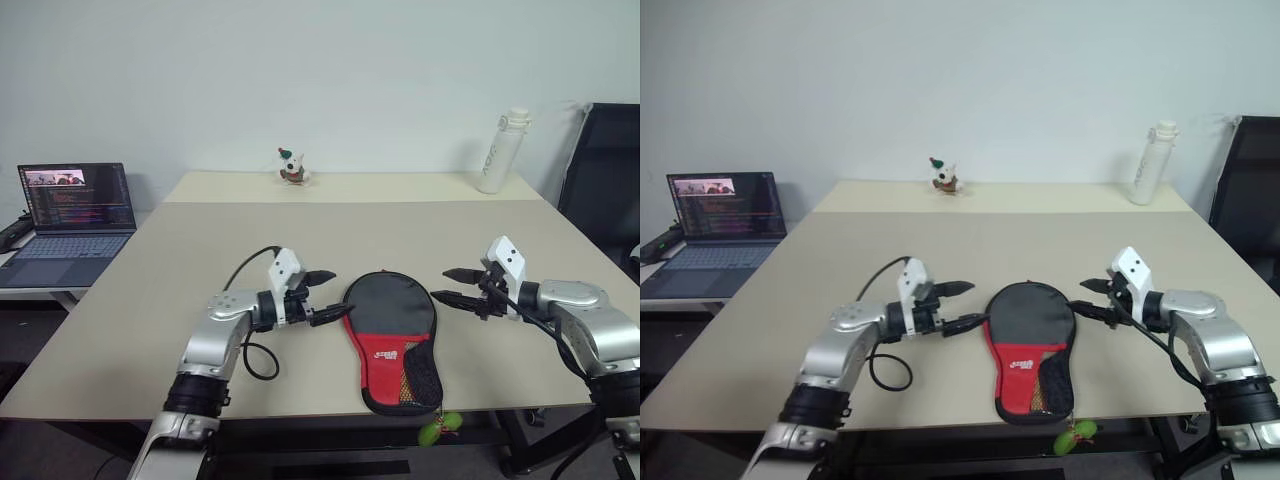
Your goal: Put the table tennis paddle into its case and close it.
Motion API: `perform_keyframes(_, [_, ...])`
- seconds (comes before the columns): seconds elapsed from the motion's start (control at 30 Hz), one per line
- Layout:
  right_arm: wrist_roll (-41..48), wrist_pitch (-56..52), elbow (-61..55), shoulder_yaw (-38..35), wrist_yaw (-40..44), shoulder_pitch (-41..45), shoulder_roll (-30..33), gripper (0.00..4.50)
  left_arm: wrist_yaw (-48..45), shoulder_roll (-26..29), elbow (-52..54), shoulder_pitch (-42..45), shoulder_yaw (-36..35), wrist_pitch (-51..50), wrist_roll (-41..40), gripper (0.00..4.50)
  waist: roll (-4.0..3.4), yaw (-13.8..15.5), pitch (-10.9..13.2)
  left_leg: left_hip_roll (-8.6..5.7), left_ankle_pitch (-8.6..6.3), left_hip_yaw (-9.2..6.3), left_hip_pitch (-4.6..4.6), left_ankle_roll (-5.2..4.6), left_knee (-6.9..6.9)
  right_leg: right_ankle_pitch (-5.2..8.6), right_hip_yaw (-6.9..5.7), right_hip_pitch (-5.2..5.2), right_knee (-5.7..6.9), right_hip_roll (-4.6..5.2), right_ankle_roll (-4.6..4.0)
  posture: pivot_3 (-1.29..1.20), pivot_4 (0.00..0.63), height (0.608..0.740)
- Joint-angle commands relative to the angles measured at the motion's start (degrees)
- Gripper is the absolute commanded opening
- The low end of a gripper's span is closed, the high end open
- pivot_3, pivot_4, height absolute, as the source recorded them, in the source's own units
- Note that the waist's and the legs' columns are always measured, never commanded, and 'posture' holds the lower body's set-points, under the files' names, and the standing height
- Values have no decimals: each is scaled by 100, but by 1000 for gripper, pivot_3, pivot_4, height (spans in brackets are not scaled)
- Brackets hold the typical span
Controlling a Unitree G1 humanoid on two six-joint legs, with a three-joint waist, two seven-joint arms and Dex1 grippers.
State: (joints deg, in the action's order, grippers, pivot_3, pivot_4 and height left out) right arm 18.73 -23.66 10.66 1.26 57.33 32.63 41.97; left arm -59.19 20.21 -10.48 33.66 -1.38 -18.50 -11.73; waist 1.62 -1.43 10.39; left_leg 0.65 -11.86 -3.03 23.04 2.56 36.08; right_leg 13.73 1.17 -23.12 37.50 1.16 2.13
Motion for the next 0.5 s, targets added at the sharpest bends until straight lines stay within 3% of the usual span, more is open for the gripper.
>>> perform_keyframes(0.03, [-186,539,465,-68,267,273,88,3066,470,79,684,-82,-168,-166,-183,4500,0,-6,0,0,0,1,0,0,1,0,1,0,0,1,0,0,150,740])
perform_keyframes(0.27, [-508,1178,1697,-192,547,515,403,3066,1208,136,976,-278,202,-202,198,4500,-2,-19,1,2,0,10,-5,0,-5,0,9,-2,2,-2,-2,0,150,740])
perform_keyframes(0.5, [-431,848,1019,-337,427,111,529,3066,1536,141,883,-474,432,147,408,4500,-4,-34,3,1,0,20,-9,0,-5,1,22,-4,7,-1,-2,0,150,740])
